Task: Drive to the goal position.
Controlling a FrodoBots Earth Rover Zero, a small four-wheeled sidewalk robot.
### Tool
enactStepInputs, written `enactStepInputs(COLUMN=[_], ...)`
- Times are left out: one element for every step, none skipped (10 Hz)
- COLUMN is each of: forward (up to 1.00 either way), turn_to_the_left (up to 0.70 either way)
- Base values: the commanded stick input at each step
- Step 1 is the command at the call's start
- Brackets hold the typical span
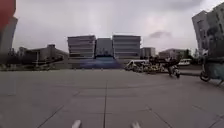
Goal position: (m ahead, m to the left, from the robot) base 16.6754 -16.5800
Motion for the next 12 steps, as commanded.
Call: enactStepInputs(forward=[0.7,0.7,0.7,0.7,0.7,0.7,0.7,0.7,0.7,0.7,0.7,0.7], turn_to_the_left=[0.0,0.0,0.0,0.0,0.0,0.0,0.0,0.0,0.0,0.0,0.0,0.0])
